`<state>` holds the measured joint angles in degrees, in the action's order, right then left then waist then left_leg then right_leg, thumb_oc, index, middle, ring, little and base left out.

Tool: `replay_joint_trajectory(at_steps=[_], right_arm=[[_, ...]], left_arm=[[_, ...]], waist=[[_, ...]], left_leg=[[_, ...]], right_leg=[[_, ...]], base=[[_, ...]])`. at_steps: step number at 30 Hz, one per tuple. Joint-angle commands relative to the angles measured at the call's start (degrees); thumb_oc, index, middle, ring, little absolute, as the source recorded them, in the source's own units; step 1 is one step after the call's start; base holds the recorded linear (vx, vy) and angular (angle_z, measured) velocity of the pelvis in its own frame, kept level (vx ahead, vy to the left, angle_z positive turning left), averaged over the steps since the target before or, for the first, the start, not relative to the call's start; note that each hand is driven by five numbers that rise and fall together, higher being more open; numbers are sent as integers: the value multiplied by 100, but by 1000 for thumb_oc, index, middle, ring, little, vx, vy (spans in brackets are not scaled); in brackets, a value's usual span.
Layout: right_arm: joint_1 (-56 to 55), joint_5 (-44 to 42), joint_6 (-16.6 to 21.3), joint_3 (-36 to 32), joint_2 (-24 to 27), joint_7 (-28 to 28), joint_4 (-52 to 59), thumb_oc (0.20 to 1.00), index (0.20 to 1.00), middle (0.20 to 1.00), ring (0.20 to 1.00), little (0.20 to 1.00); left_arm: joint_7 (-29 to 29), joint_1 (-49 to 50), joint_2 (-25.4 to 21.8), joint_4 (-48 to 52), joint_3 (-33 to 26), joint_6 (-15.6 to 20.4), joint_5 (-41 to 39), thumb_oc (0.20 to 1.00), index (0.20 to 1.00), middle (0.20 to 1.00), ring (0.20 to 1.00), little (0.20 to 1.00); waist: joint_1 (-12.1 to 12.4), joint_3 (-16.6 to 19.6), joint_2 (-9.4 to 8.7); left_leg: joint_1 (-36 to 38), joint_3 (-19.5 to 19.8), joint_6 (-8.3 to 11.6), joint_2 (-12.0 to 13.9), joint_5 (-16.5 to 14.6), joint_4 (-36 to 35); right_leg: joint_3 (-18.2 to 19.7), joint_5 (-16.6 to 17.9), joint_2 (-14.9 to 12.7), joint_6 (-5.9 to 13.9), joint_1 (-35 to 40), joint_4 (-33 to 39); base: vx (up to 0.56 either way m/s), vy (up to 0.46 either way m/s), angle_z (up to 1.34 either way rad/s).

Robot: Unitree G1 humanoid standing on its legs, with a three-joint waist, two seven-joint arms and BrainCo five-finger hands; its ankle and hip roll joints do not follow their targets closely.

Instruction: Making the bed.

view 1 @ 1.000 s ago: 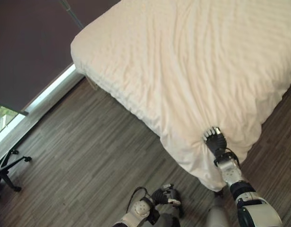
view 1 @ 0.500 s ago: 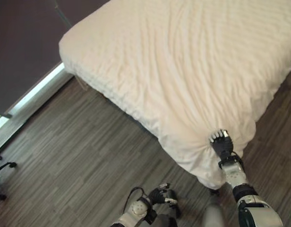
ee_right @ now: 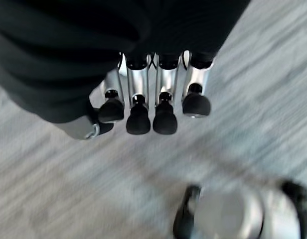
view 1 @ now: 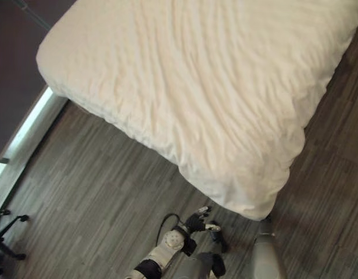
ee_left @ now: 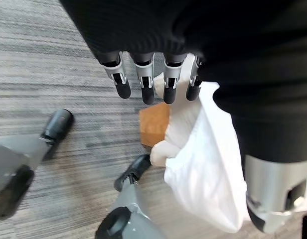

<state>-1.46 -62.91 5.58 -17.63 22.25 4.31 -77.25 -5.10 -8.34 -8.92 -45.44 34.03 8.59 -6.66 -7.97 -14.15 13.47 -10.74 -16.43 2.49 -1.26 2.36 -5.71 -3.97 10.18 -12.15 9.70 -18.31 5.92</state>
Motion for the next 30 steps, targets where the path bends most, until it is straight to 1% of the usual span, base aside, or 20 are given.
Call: replay_joint_trajectory(at_steps=[1, 3, 4, 7, 8, 9, 10, 11, 13, 15, 16, 17, 18, 19, 20, 21, 24, 26, 27, 30], right_arm=[[120, 128, 89, -143, 30, -42, -132, 200, 200, 200, 200, 200], [134, 96, 148, -237, 122, -75, -76, 200, 200, 200, 200, 200], [285, -186, 289, -390, 223, -95, 157, 200, 200, 200, 200, 200], [462, -337, 417, -363, 264, -69, 490, 200, 200, 200, 200, 200], [691, -586, 682, -396, 314, -74, 1088, 200, 200, 200, 200, 200], [679, -585, 693, -393, 295, -101, 1127, 200, 200, 200, 200, 200], [831, -958, 1205, -479, 212, -147, 2436, 200, 200, 200, 200, 200], [818, -1012, 1483, -449, 48, -156, 3407, 200, 200, 200, 200, 200], [750, -870, 1954, -195, -149, -198, 5133, 200, 200, 200, 200, 200], [655, -422, 2217, 162, -233, -343, 6578, 200, 200, 200, 200, 200], [638, -383, 2213, 174, -254, -389, 6626, 200, 200, 200, 200, 200], [697, 81, 2180, 535, -64, -451, 7213, 200, 200, 200, 200, 200], [745, 275, 2094, 702, 76, -415, 7311, 200, 200, 200, 200, 200], [747, 288, 2090, 711, 77, -427, 7316, 200, 200, 200, 200, 200], [808, 466, 1977, 873, 226, -380, 7421, 200, 200, 200, 200, 200], [974, 410, 1774, 1256, 299, -160, 7406, 200, 200, 200, 200, 200], [1221, 421, 1481, 1694, 271, -41, 6624, 200, 200, 200, 200, 200], [1300, 370, 1403, 1727, 218, -4, 6372, 200, 200, 200, 200, 200], [1594, 151, 1263, 1816, 29, 75, 5602, 200, 200, 200, 200, 200], [1907, -42, 1208, 1839, -66, 116, 5013, 200, 200, 200, 200, 200]], left_arm=[[-14, -248, 73, -180, -3, 93, -155, 1000, 1000, 1000, 1000, 1000], [-12, -243, 72, -222, -18, 95, -124, 1000, 1000, 1000, 1000, 1000], [-13, -245, 87, -258, -41, 100, -143, 1000, 1000, 1000, 1000, 1000], [-3, -260, 90, -258, -44, 114, -142, 1000, 1000, 1000, 1000, 1000], [11, -243, 74, -257, -44, 134, -155, 1000, 1000, 1000, 1000, 1000], [11, -247, 73, -258, -47, 134, -155, 1000, 1000, 1000, 1000, 1000], [42, -203, 73, -247, -52, 149, -163, 1000, 1000, 1000, 1000, 1000], [67, -167, 75, -224, -79, 161, -168, 1000, 1000, 1000, 1000, 1000], [127, -75, 40, -189, -149, 173, -137, 1000, 1000, 1000, 1000, 1000], [186, 33, -18, -146, -208, 155, -110, 1000, 1000, 1000, 1000, 1000], [186, 39, -23, -143, -215, 154, -109, 1000, 1000, 1000, 1000, 1000], [211, 104, -67, -150, -236, 140, -20, 1000, 1000, 1000, 1000, 1000], [194, 152, -93, -122, -250, 152, -11, 1000, 1000, 1000, 1000, 1000], [193, 157, -91, -118, -258, 151, -10, 1000, 1000, 1000, 1000, 1000], [181, 195, -116, -117, -277, 165, 25, 1000, 1000, 1000, 1000, 1000], [153, 234, -126, -148, -242, 169, 98, 1000, 1000, 1000, 1000, 1000], [83, 234, -117, -150, -181, 172, 175, 1000, 1000, 1000, 1000, 1000], [68, 222, -105, -166, -163, 172, 199, 1000, 1000, 1000, 1000, 1000], [40, 201, -72, -216, -69, 177, 278, 1000, 1000, 1000, 1000, 1000], [37, 188, -43, -233, -30, 175, 211, 1000, 1000, 1000, 1000, 1000]], waist=[[-103, -161, -35], [-109, -136, -61], [-105, -90, -98], [-89, -75, -119], [-70, -41, -146], [-71, -46, -147], [-63, -20, -155], [-72, -8, -162], [-74, 23, -192], [-68, 48, -226], [-76, 54, -235], [-32, 86, -278], [1, 95, -290], [-6, 94, -288], [22, 99, -308], [112, 116, -332], [230, 120, -345], [249, 116, -344], [335, 124, -313], [409, 120, -265]], left_leg=[[75, 349, 195, 83, -22, 71], [90, 366, 193, 86, -32, 71], [111, 383, 188, 91, -38, 71], [131, 402, 189, 97, -34, 71], [142, 412, 191, 101, -36, 71], [144, 412, 191, 101, -37, 71], [193, 425, 192, 108, -80, 71], [196, 422, 191, 107, -74, 71], [211, 412, 192, 108, -62, 71], [220, 412, 194, 110, -46, 71], [201, 411, 192, 107, -18, 71], [210, 414, 193, 117, -6, 71], [215, 419, 190, 117, 2, 71], [216, 418, 190, 118, 1, 71], [213, 421, 193, 124, 11, 71], [215, 436, 195, 130, 30, 71], [216, 450, 204, 136, 54, 71], [215, 455, 204, 137, 53, 71], [202, 483, 205, 127, 54, 71], [186, 503, 204, 120, 59, 71]], right_leg=[[-119, 34, -49, 136, 336, -92], [-137, 23, -49, 135, 363, -92], [-148, 20, -51, 139, 389, -92], [-153, 15, -54, 144, 418, -92], [-156, 14, -55, 147, 433, -92], [-156, 14, -54, 148, 435, -92], [-162, -31, -48, 157, 484, -92], [-161, -24, -50, 154, 480, -92], [-145, -6, -46, 144, 485, -92], [-132, 13, -42, 130, 489, -92], [-129, 39, -44, 124, 469, -92], [-128, 46, -43, 109, 483, -92], [-135, 52, -40, 102, 486, -92], [-134, 51, -39, 102, 487, -92], [-144, 52, -36, 96, 490, -92], [-167, 57, -36, 84, 507, -92], [-197, 53, -36, 74, 528, -92], [-206, 54, -36, 72, 525, -92], [-228, 46, -41, 71, 528, -92], [-235, 44, -53, 72, 517, -92]], base=[[-8, 5, 6], [0, 4, 7], [3, 10, 7], [-7, 10, 6], [0, 0, 0], [0, 0, 0], [0, 0, 0], [19, 31, -1], [0, 0, 0], [0, 0, 0], [0, 0, 0], [0, 0, 0], [0, 0, 0], [0, 0, 0], [0, 0, 0], [-24, -30, 3], [-5, -5, 1], [-10, -18, 6], [-15, -25, 4], [0, 0, 0]])
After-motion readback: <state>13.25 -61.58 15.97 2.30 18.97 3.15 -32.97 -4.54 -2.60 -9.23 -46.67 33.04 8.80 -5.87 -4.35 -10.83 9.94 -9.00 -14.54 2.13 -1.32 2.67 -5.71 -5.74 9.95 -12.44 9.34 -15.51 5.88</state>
